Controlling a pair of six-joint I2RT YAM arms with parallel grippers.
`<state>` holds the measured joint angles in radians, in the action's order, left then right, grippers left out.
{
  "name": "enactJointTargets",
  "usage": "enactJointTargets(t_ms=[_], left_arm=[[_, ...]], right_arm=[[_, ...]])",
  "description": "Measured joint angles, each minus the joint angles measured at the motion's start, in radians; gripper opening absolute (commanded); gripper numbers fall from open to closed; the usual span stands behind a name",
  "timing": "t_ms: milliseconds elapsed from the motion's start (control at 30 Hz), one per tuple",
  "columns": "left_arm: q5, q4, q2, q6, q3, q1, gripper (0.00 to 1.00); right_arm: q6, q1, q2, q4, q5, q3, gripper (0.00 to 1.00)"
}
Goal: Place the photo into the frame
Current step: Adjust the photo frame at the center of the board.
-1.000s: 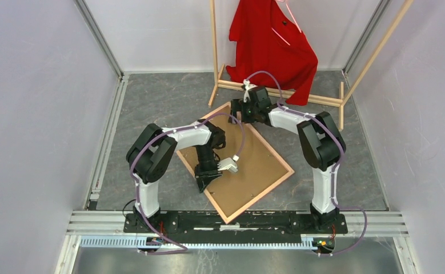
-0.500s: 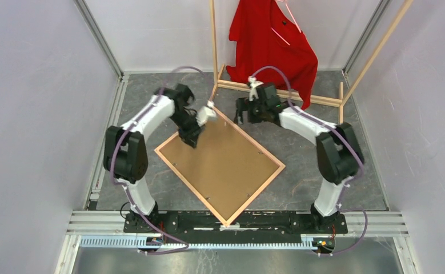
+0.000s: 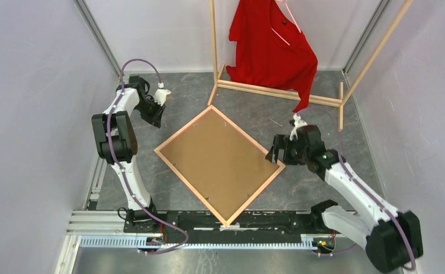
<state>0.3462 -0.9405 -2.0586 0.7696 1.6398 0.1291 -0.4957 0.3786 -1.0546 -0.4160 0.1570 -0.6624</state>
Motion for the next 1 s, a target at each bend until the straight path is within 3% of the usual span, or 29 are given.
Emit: enactJointTargets(t_ms=[200,467,600,800,1000], left_arm=[[0.002,0.033,-0.043,0.000,-0.073,-0.016,0.18],[0.034,0.063,0.040,0.006,-0.214,-0.036,0.19],[0.045,0.082,0.106,0.040,-0.311,-0.068,0.19],[0.016,0.096,0.201,0.106,-0.437,-0.140,0.20],[0.058,-0.035,0.251,0.193,-0.528,-0.201,0.20]], right_arm=[[-0.071,0.000,0.198,-0.111,0.155,0.208,0.98],[-0.149,0.000,0.079,0.032,0.270,0.283,0.98],[-0.166,-0.006,-0.006,0.118,0.276,0.253,0.98],[-0.103,-0.072,-0.159,0.063,0.161,0.110,0.98],[-0.010,-0.158,-0.219,0.072,0.092,0.011,0.98]])
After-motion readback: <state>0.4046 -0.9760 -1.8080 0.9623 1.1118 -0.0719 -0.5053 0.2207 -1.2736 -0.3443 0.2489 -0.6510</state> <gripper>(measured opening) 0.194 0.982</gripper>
